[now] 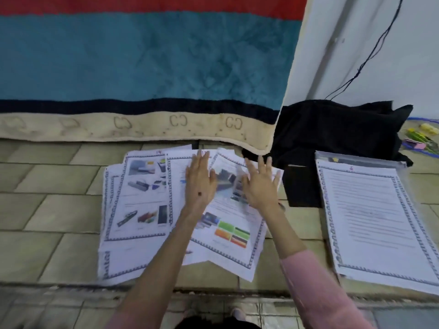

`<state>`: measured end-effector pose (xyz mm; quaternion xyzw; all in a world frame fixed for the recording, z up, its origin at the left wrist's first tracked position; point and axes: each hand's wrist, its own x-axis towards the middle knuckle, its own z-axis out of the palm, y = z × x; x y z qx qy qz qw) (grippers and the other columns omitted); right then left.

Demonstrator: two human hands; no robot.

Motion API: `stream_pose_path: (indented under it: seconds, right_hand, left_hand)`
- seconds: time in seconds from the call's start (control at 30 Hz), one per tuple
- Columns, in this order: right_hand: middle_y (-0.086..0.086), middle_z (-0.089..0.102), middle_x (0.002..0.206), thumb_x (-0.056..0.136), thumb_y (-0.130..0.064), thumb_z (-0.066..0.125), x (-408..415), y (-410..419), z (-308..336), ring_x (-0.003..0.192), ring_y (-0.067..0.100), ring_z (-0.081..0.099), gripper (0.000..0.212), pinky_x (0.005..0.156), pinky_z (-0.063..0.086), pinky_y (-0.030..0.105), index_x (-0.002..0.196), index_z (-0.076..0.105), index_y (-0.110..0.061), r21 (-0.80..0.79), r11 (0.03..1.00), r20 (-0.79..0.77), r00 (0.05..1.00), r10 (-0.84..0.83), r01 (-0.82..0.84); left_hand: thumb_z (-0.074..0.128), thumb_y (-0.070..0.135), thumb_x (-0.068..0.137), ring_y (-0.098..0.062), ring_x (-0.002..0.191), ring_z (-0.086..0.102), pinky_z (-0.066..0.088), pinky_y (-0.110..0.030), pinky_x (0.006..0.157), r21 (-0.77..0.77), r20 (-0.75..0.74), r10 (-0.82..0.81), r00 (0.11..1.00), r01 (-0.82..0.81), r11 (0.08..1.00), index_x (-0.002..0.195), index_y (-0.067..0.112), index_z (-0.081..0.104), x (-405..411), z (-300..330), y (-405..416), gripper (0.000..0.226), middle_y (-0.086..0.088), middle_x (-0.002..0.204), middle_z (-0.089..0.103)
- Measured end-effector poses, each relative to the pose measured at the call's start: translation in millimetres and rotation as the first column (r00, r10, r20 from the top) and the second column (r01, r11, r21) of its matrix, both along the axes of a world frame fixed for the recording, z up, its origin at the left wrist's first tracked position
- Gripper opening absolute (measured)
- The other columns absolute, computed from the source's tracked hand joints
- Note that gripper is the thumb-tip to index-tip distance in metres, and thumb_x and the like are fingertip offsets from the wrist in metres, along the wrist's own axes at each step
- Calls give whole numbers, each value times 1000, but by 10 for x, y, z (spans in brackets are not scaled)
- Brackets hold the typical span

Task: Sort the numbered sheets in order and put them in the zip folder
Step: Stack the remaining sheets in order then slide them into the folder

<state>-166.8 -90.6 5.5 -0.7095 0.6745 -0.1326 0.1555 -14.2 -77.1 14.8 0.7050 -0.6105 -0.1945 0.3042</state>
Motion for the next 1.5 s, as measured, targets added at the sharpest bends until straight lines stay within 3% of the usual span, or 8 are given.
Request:
stream_pose_path:
  seconds: [0.3,0.77,0.9,1.0,1.07,1.17,1.27,1.5]
  right_hand:
    - [-6,-9,159,55,-72,-39,1027,493,-445,146,28,-13,108,110,-13,59,148,6,-42,119,929,-132,922,364,-350]
    - [-1,11,159,75,-64,-13,1687,589,-337,147,18,-2,83,115,-12,41,148,15,-36,49,811,8,812,584,-583]
    - [-1,31,153,94,-55,11,1726,585,-301,143,13,22,57,120,2,41,148,8,-37,110,867,345,837,426,-487]
    - [10,66,105,99,-45,27,1747,522,-36,75,7,61,48,82,45,32,143,8,-49,164,911,647,738,190,-378]
    - [6,65,90,99,-44,30,1802,441,105,72,8,59,49,72,43,30,144,10,-49,129,918,661,723,202,-374]
    - [-4,45,143,99,-37,38,1912,336,158,127,10,43,44,100,34,21,142,33,-36,133,900,677,701,223,-415]
    - [1,46,143,95,-20,52,1921,301,116,117,20,54,48,79,39,8,141,40,-25,128,924,598,771,218,-360]
    - [28,53,127,90,-7,49,1776,289,205,80,38,62,87,64,50,37,147,-11,-33,124,961,605,787,123,-245]
  left_hand:
    - [30,44,98,-37,144,-6,-3,-52,114,303,255,519,816,-577,759,149,13,16,1246,-499,549,61,-22,156,-4]
    - [42,20,93,-35,110,54,34,-42,97,118,52,647,761,-648,753,119,12,58,1656,-281,404,31,-16,120,58]
    - [46,17,95,-36,101,60,47,-37,92,74,-230,619,751,-621,780,115,2,62,1741,-194,378,30,-21,111,64]
    - [47,18,95,-36,101,62,51,-40,90,250,-481,546,686,-489,836,105,0,66,1825,-198,369,28,-22,111,65]
    - [53,12,92,-28,107,61,45,-26,88,338,-441,475,761,-350,874,108,6,67,1791,-157,412,22,-14,114,66]
    - [56,5,89,-17,97,60,40,-19,77,342,-409,344,845,-208,917,109,4,68,1691,-68,430,23,-7,106,66]
    - [55,2,89,-15,98,60,45,-14,70,307,-442,315,840,-188,933,109,3,68,1687,-70,435,24,-9,109,66]
    - [61,19,85,-33,115,53,47,-38,92,283,-74,561,825,-522,805,126,4,51,1940,-177,519,45,-16,122,59]
